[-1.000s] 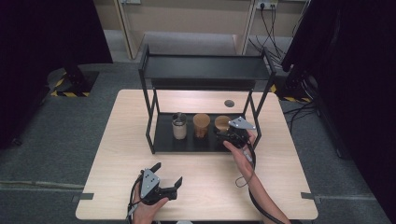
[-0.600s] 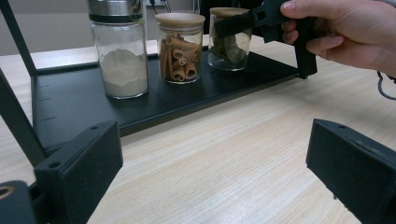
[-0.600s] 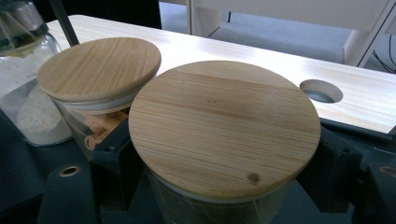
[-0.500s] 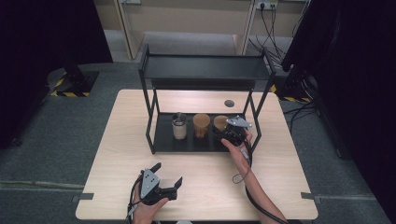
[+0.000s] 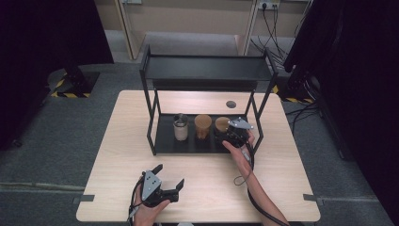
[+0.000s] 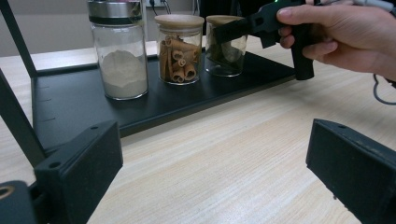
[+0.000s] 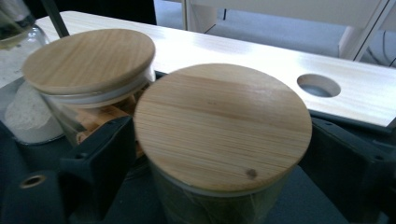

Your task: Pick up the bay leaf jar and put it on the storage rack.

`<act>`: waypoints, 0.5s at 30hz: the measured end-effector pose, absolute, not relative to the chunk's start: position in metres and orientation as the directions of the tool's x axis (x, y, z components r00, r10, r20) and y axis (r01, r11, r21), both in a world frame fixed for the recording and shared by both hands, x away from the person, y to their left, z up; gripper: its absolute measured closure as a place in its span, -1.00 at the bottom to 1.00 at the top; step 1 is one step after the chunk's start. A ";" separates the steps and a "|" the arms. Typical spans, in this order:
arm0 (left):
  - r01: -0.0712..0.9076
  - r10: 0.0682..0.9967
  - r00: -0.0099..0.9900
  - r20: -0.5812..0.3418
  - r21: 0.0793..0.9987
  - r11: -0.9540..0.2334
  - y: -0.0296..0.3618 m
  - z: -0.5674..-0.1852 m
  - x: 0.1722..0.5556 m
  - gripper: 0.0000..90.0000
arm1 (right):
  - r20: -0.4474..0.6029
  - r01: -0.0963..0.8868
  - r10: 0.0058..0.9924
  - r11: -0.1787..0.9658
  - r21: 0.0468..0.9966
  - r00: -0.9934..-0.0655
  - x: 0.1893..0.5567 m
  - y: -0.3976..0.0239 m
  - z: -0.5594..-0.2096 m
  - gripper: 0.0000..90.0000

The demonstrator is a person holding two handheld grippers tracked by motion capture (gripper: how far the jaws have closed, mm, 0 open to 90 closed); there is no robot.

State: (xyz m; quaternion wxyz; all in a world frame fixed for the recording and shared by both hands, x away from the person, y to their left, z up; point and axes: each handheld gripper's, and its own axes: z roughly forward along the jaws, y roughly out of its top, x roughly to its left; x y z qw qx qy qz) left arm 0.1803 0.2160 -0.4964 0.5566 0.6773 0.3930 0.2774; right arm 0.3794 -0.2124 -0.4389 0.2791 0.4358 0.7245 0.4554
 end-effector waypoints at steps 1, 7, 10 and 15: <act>0.223 0.841 0.537 -0.061 0.972 -0.072 0.216 -0.496 0.180 -0.93 | -0.008 0.376 0.887 0.204 0.904 -0.462 0.378 -0.212 -0.438 -0.80; 0.220 0.840 0.540 -0.060 0.973 -0.072 0.215 -0.496 0.180 -0.93 | 0.000 0.378 0.905 0.177 0.909 -0.426 0.368 -0.210 -0.432 -0.90; 0.222 0.841 0.538 -0.061 0.972 -0.072 0.216 -0.496 0.180 -0.93 | 0.005 0.367 0.910 0.162 0.916 -0.414 0.362 -0.210 -0.430 -0.94; 0.220 0.841 0.537 -0.060 0.973 -0.071 0.216 -0.496 0.180 -0.93 | -0.008 0.344 0.914 0.161 0.925 -0.405 0.352 -0.207 -0.423 -0.94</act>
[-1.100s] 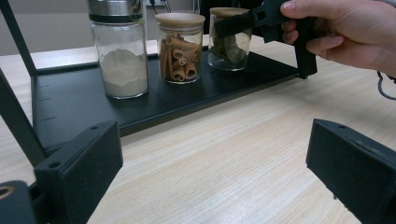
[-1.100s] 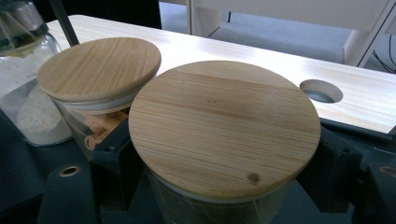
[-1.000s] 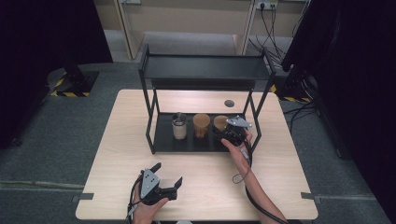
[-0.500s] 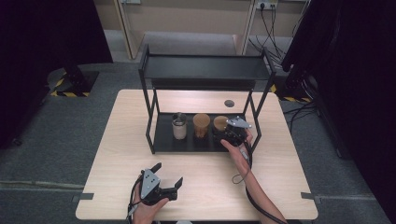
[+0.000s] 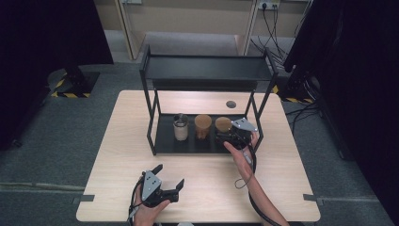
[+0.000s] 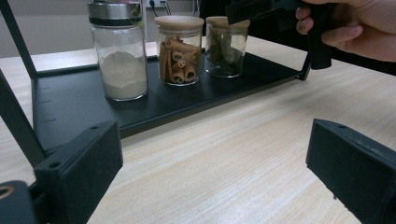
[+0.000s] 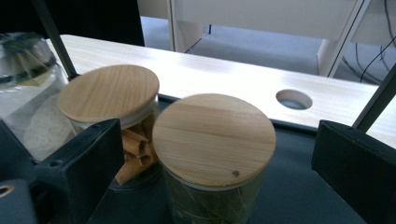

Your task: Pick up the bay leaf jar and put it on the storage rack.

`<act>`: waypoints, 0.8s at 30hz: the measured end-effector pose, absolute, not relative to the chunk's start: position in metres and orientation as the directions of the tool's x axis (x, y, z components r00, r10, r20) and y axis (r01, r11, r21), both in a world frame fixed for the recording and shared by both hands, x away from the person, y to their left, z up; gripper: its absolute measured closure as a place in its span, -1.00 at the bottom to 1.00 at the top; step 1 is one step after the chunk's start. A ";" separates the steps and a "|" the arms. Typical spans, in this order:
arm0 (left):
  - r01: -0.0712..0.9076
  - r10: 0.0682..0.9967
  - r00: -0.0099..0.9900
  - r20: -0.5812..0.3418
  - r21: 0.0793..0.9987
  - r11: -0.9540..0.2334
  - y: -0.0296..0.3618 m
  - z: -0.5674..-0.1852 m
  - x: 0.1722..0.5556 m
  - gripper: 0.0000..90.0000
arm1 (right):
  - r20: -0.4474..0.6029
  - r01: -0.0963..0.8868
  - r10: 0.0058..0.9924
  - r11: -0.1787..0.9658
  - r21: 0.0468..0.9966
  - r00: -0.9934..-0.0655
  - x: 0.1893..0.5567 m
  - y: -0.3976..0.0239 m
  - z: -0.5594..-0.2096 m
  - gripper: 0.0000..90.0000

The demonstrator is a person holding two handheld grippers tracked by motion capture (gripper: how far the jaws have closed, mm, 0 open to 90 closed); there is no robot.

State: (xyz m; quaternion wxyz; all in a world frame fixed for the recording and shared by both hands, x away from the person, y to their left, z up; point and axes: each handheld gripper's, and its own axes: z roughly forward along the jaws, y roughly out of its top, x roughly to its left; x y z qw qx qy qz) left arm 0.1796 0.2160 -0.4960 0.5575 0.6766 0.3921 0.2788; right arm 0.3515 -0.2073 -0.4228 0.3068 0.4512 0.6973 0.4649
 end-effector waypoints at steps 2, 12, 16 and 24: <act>0.220 0.842 0.536 -0.061 0.973 -0.069 0.216 -0.496 0.180 -0.93 | 0.002 0.342 0.912 0.152 0.927 -0.410 0.348 -0.208 -0.421 -0.94; 0.217 0.842 0.536 -0.065 0.974 -0.063 0.217 -0.496 0.180 -0.93 | 0.039 0.334 0.889 0.131 0.933 -0.457 0.333 -0.219 -0.418 -0.94; 0.214 0.843 0.534 -0.063 0.975 -0.063 0.217 -0.495 0.179 -0.93 | 0.046 0.329 0.880 0.128 0.935 -0.472 0.327 -0.223 -0.418 -0.94; 0.216 0.845 0.531 -0.063 0.974 -0.063 0.217 -0.496 0.179 -0.93 | 0.050 0.319 0.864 0.131 0.938 -0.502 0.317 -0.227 -0.417 -0.94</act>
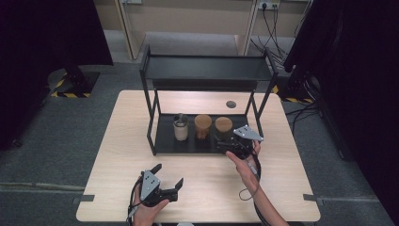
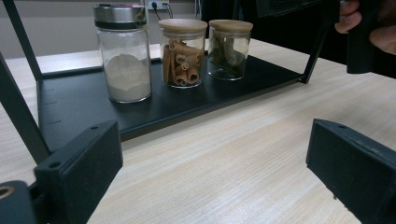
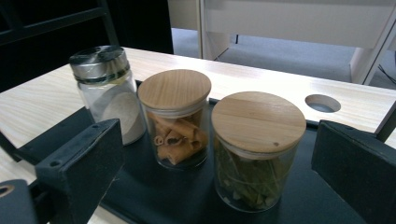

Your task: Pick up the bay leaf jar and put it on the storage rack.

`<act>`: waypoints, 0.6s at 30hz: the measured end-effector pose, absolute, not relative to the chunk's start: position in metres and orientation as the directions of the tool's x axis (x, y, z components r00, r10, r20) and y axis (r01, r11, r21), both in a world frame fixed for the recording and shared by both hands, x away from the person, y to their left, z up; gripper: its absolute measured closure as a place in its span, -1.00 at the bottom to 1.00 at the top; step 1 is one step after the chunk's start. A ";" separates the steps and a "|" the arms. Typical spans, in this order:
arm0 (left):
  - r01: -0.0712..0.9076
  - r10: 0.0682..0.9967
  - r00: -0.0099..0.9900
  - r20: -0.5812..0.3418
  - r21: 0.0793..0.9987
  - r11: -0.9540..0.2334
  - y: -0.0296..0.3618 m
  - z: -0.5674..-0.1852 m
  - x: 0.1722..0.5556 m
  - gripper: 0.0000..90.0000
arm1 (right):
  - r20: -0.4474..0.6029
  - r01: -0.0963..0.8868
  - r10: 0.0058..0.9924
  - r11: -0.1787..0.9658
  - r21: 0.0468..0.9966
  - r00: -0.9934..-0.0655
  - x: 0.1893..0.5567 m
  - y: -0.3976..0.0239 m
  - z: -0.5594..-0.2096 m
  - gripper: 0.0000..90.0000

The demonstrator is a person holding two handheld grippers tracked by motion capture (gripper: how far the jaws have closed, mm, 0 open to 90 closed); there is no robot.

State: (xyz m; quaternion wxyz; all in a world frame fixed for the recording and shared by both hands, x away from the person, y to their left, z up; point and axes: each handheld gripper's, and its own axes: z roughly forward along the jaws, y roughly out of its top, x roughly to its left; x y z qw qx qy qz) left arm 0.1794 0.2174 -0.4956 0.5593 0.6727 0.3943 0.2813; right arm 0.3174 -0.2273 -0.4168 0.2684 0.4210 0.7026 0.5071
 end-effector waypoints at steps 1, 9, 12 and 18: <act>0.215 0.845 0.532 -0.061 0.975 -0.065 0.217 -0.495 0.179 -0.93 | 0.053 0.321 0.862 0.130 0.938 -0.504 0.316 -0.228 -0.417 -0.94; 0.216 0.847 0.528 -0.061 0.974 -0.064 0.217 -0.496 0.179 -0.93 | 0.057 0.305 0.844 0.129 0.943 -0.534 0.305 -0.228 -0.415 -0.94; 0.215 0.847 0.528 -0.060 0.974 -0.064 0.217 -0.496 0.179 -0.93 | 0.058 0.298 0.837 0.128 0.946 -0.544 0.302 -0.229 -0.416 -0.94; 0.213 0.848 0.526 -0.060 0.975 -0.064 0.217 -0.496 0.179 -0.93 | 0.064 0.287 0.820 0.125 0.950 -0.569 0.292 -0.232 -0.416 -0.94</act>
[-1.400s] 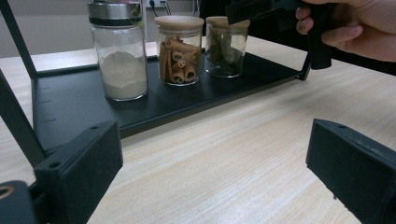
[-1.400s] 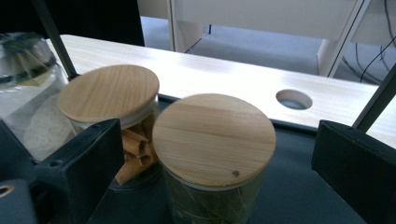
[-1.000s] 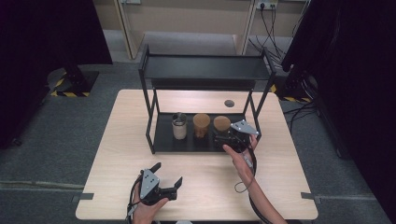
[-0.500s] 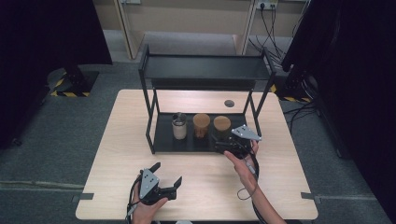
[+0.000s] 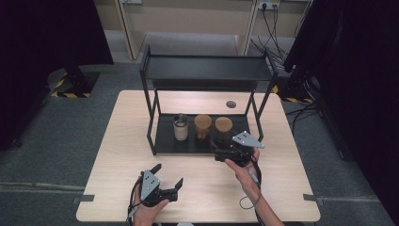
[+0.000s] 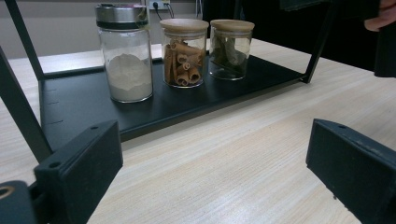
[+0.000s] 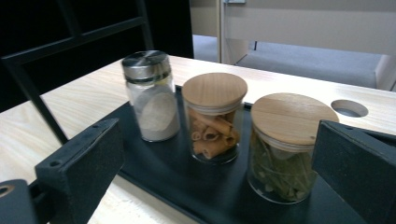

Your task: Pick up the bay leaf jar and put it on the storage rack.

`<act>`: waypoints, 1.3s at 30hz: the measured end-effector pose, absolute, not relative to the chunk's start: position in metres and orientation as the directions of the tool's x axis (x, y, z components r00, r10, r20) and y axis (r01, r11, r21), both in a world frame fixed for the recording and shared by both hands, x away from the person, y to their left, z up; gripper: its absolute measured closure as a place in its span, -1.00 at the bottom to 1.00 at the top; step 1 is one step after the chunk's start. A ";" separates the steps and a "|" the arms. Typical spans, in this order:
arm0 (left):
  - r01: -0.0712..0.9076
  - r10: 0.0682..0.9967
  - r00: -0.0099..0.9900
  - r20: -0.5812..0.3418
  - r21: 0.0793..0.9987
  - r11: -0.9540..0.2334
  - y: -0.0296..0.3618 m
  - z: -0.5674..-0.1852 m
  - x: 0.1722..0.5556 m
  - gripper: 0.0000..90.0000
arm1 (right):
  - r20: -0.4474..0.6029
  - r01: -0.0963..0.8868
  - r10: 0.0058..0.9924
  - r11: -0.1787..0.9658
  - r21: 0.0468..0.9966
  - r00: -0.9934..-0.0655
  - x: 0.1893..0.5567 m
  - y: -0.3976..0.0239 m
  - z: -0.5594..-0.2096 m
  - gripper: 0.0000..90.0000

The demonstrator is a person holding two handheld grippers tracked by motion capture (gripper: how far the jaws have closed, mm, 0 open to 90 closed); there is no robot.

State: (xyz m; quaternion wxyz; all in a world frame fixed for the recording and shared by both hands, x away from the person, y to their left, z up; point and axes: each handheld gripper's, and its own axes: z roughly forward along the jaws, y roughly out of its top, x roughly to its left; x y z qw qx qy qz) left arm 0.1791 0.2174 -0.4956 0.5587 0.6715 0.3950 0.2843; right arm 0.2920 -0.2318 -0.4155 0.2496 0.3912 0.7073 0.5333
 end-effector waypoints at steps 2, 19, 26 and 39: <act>0.214 0.849 0.526 -0.060 0.975 -0.063 0.218 -0.496 0.179 -0.93 | 0.066 0.285 0.814 0.125 0.950 -0.577 0.288 -0.232 -0.416 -0.94; 0.223 0.854 0.516 -0.066 0.973 -0.060 0.218 -0.496 0.181 -0.93 | 0.073 0.246 0.753 0.120 0.962 -0.654 0.259 -0.238 -0.429 -0.94; 0.226 0.856 0.512 -0.071 0.973 -0.054 0.218 -0.496 0.182 -0.93 | 0.083 0.232 0.722 0.110 0.967 -0.687 0.248 -0.236 -0.438 -0.94; 0.222 0.857 0.511 -0.070 0.974 -0.052 0.218 -0.496 0.181 -0.93 | 0.083 0.227 0.680 0.126 0.966 -0.729 0.235 -0.236 -0.451 -0.95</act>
